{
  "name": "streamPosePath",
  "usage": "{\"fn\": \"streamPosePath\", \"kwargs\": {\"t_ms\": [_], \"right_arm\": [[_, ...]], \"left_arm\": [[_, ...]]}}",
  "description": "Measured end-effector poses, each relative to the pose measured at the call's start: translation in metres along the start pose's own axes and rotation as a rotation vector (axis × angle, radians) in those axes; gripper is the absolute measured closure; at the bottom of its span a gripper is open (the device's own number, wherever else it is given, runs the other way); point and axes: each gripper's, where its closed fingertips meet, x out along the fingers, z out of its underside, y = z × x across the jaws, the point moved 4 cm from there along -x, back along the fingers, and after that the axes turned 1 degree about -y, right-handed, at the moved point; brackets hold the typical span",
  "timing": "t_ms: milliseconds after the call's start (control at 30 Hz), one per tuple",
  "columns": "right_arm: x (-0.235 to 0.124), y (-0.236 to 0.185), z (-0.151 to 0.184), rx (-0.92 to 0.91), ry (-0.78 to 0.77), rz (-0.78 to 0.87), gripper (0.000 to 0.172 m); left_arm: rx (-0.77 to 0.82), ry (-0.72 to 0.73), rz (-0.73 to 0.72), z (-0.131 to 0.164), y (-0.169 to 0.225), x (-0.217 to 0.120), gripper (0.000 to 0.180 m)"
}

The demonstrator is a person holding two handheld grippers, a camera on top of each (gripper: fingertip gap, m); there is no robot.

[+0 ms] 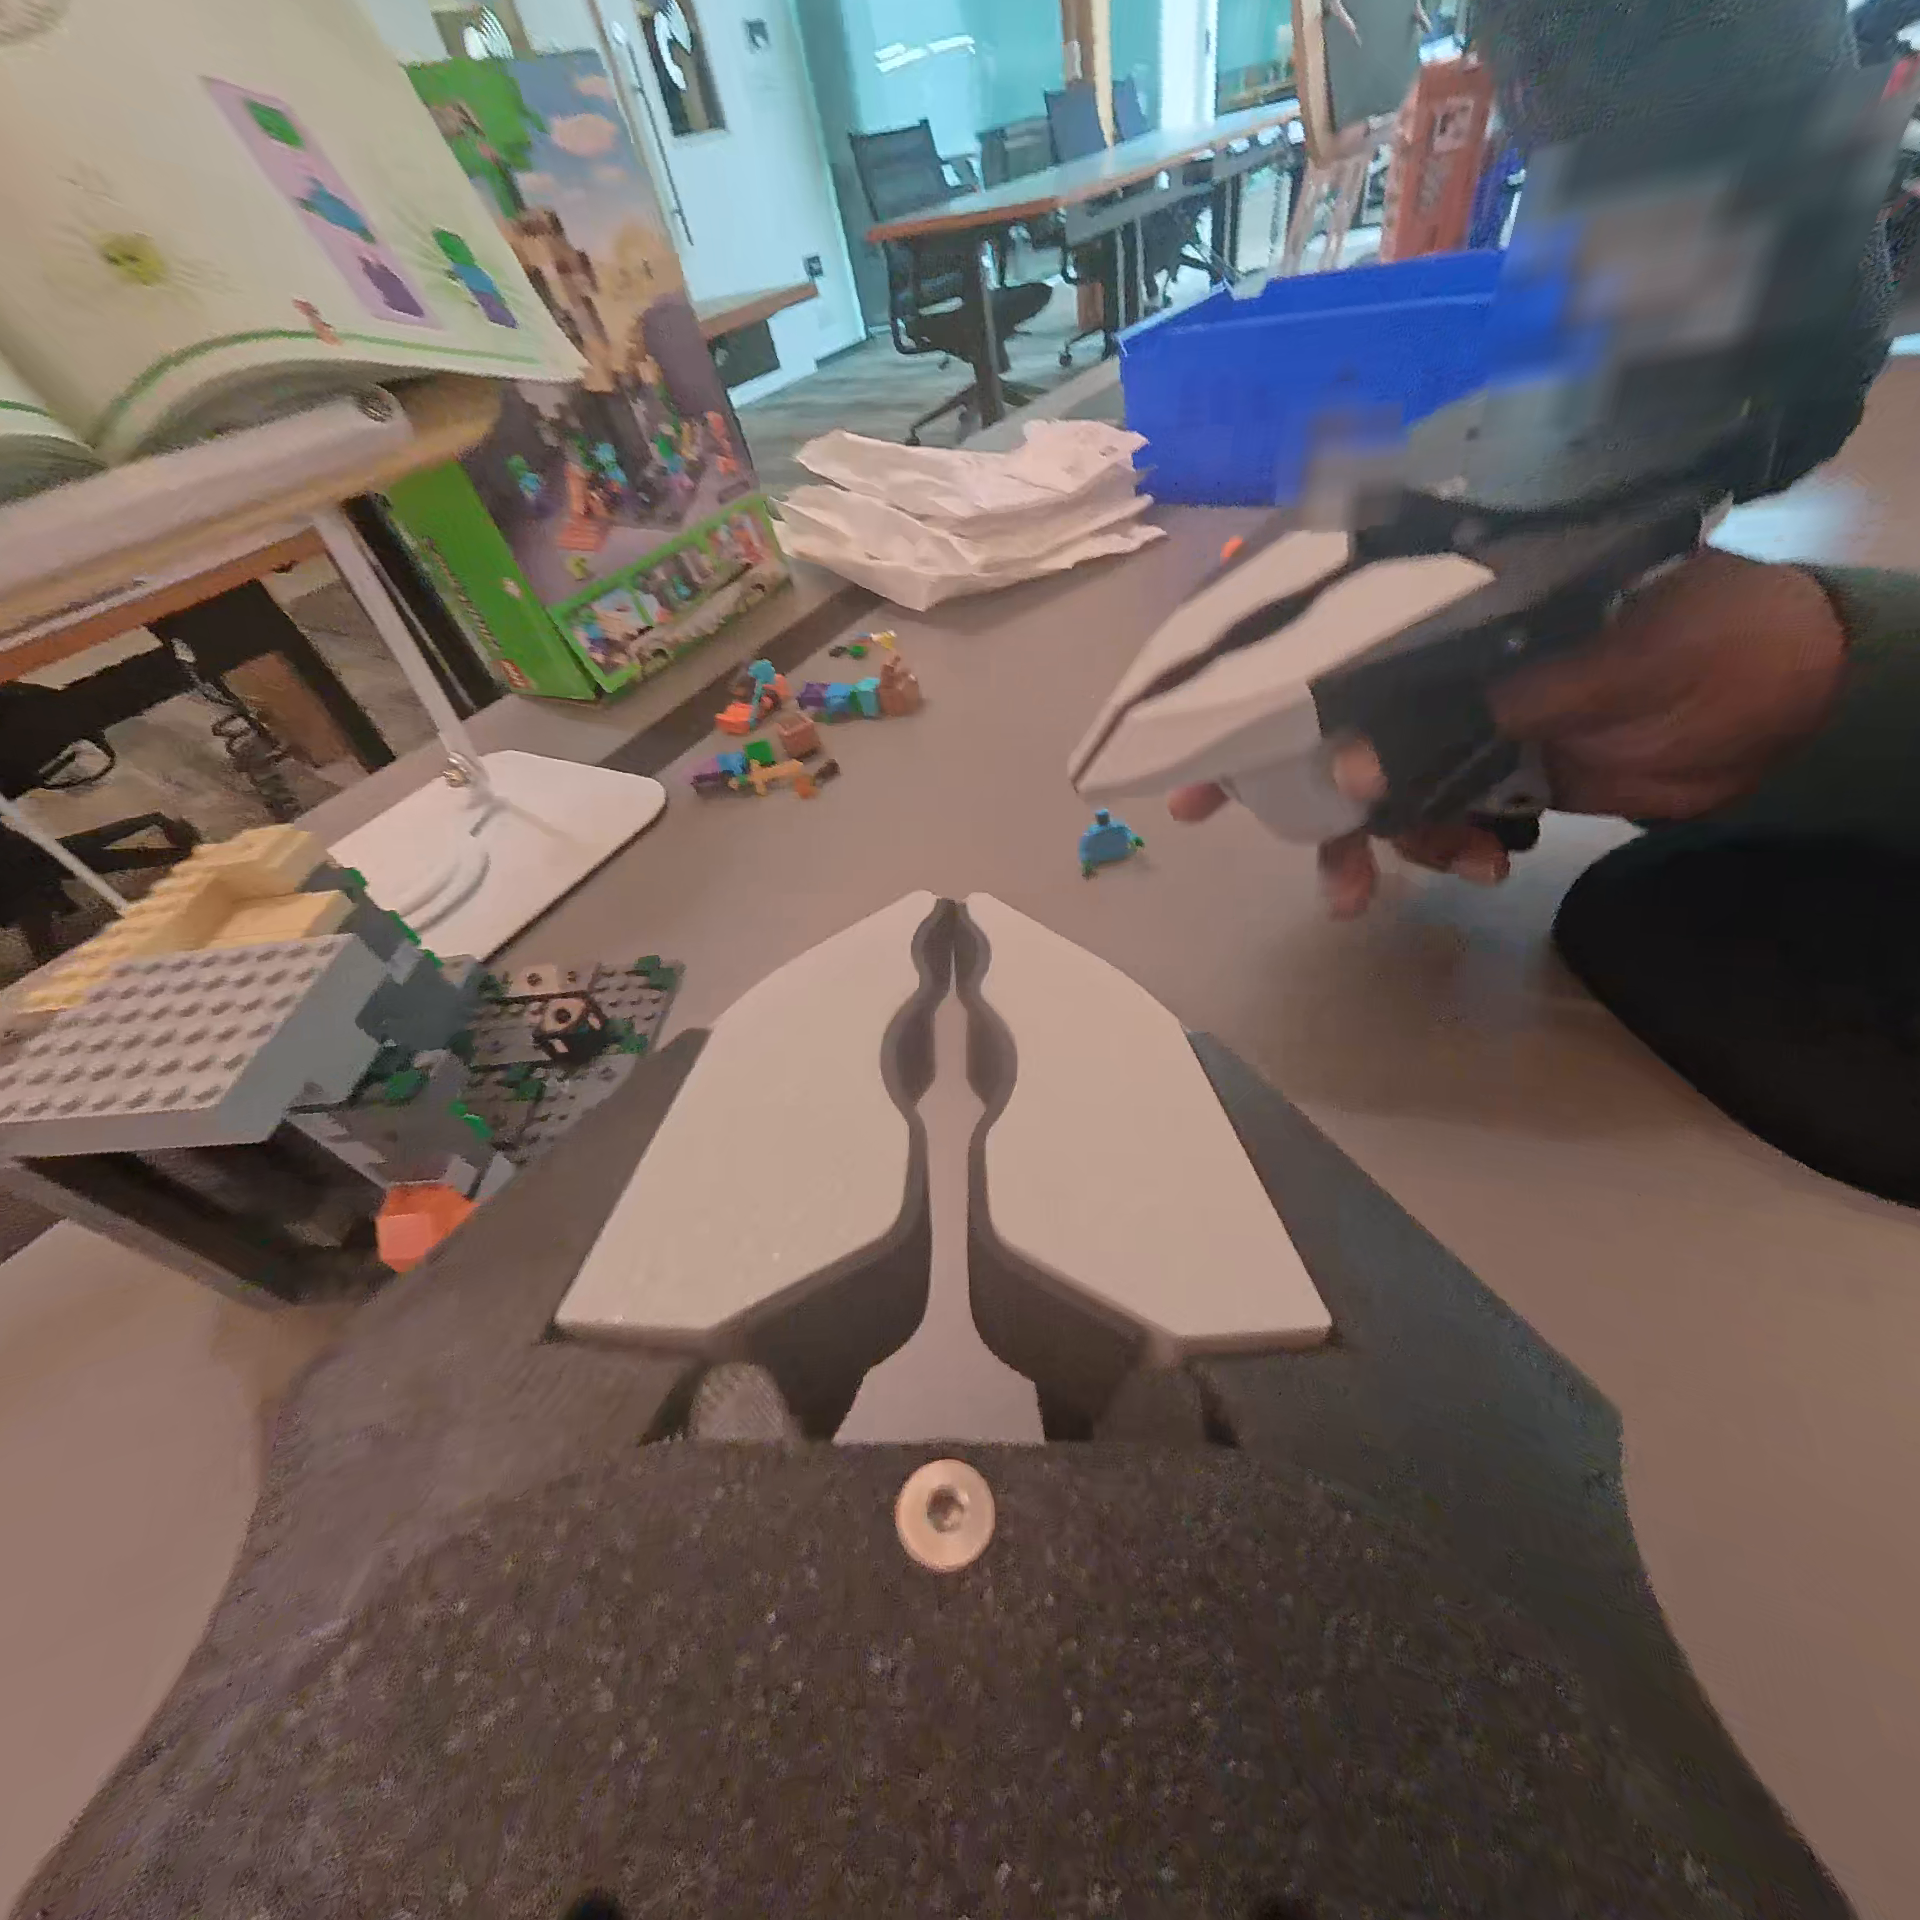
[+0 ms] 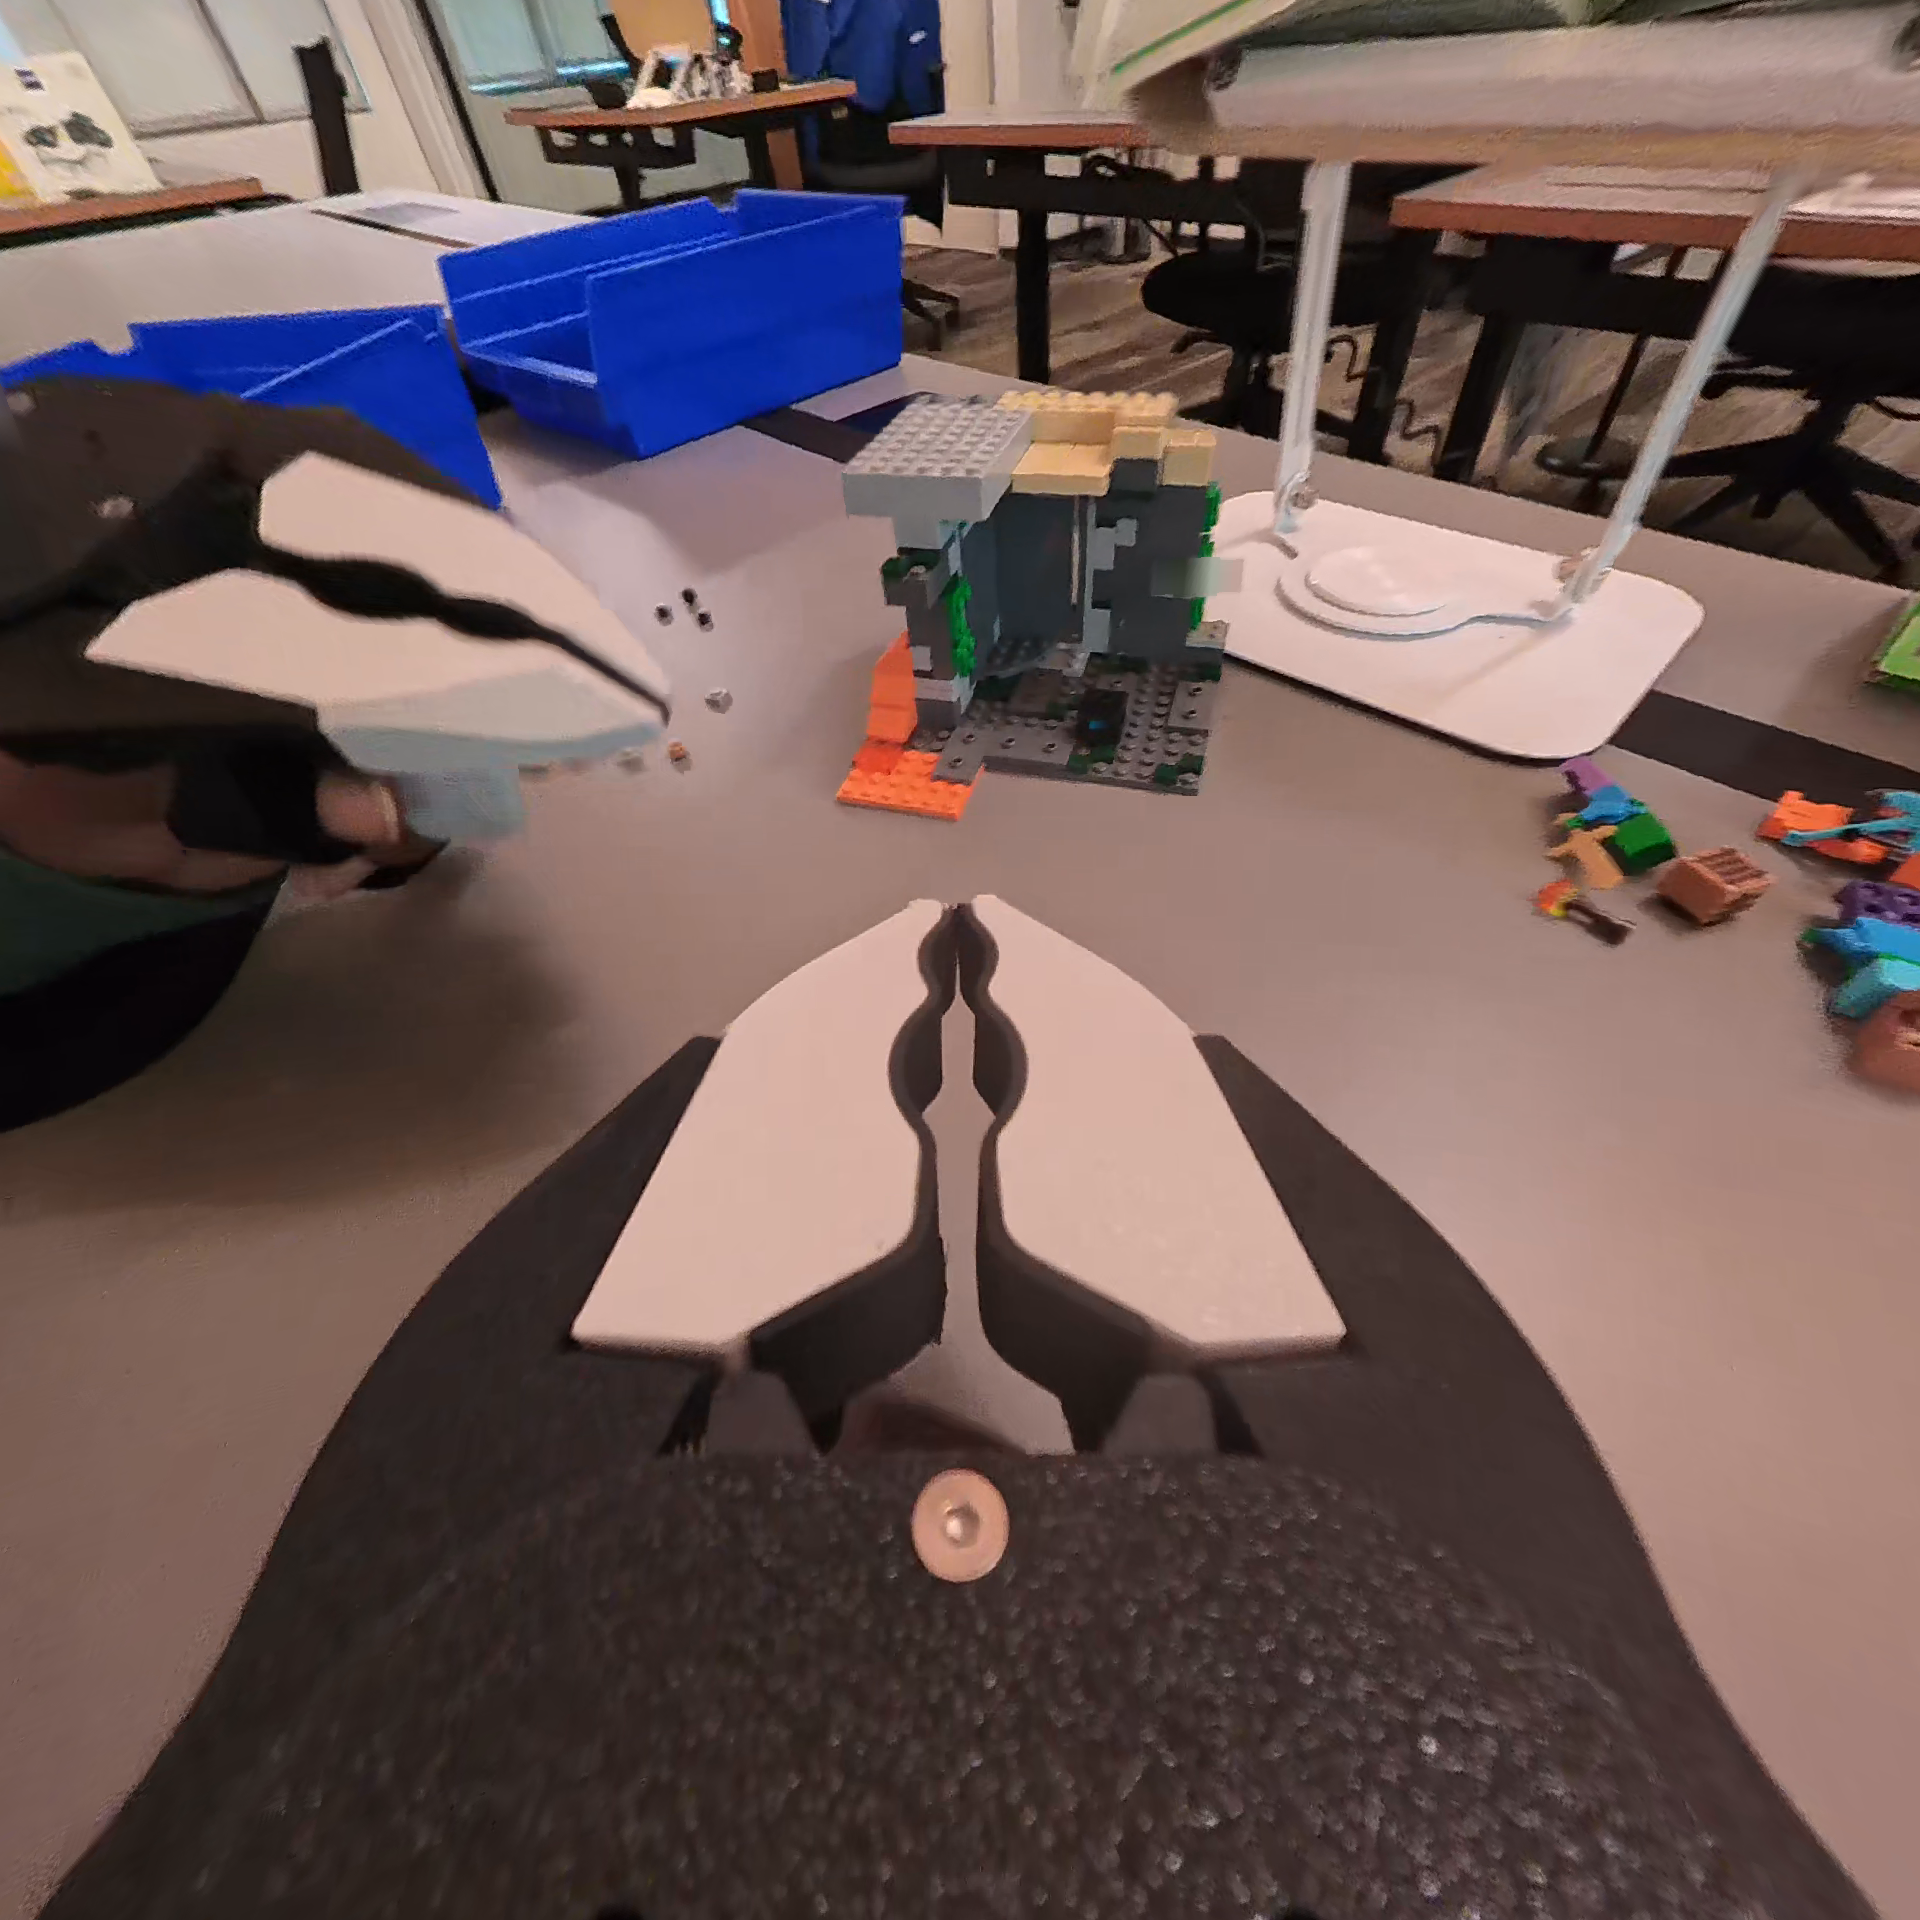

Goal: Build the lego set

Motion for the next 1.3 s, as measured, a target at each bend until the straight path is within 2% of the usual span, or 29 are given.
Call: {"fn": "streamPosePath", "kwargs": {"t_ms": [167, 300, 400, 500, 600, 667, 767, 867, 1067, 1300], "right_arm": [[0.003, -0.011, 0.007, -0.088, -0.014, -0.042, 0.172], [0.003, -0.023, 0.007, -0.142, -0.020, -0.076, 0.172], [0.004, -0.030, 0.010, -0.141, -0.034, -0.115, 0.172], [0.005, -0.036, 0.012, -0.137, -0.047, -0.152, 0.172], [0.005, -0.039, 0.012, -0.150, -0.052, -0.167, 0.172], [0.005, -0.041, 0.011, -0.148, -0.048, -0.174, 0.172], [0.005, -0.041, 0.012, -0.140, -0.051, -0.181, 0.172], [0.006, -0.041, 0.014, -0.129, -0.060, -0.189, 0.172], [0.011, -0.039, 0.022, -0.121, -0.096, -0.183, 0.172], [0.017, -0.037, 0.029, -0.117, -0.132, -0.168, 0.172]], "left_arm": [[-0.033, 0.073, -0.053, -0.017, -0.007, -0.018, 0.180], [0.011, 0.091, -0.205, -0.035, -0.026, -0.064, 0.180], [0.009, 0.042, -0.337, -0.045, -0.053, -0.126, 0.180], [-0.003, -0.098, -0.496, -0.042, -0.089, -0.202, 0.180], [-0.059, -0.312, -0.626, -0.020, -0.126, -0.276, 0.177], [-0.127, -0.480, -0.658, 0.005, -0.146, -0.318, 0.173], [-0.231, -0.714, -0.641, 0.047, -0.166, -0.364, 0.167], [-0.276, -0.940, -0.535, 0.089, -0.171, -0.389, 0.163], [-0.181, -1.261, -0.243, 0.142, -0.165, -0.392, 0.156], [-0.126, -1.443, -0.062, 0.171, -0.171, -0.388, 0.149]]}}
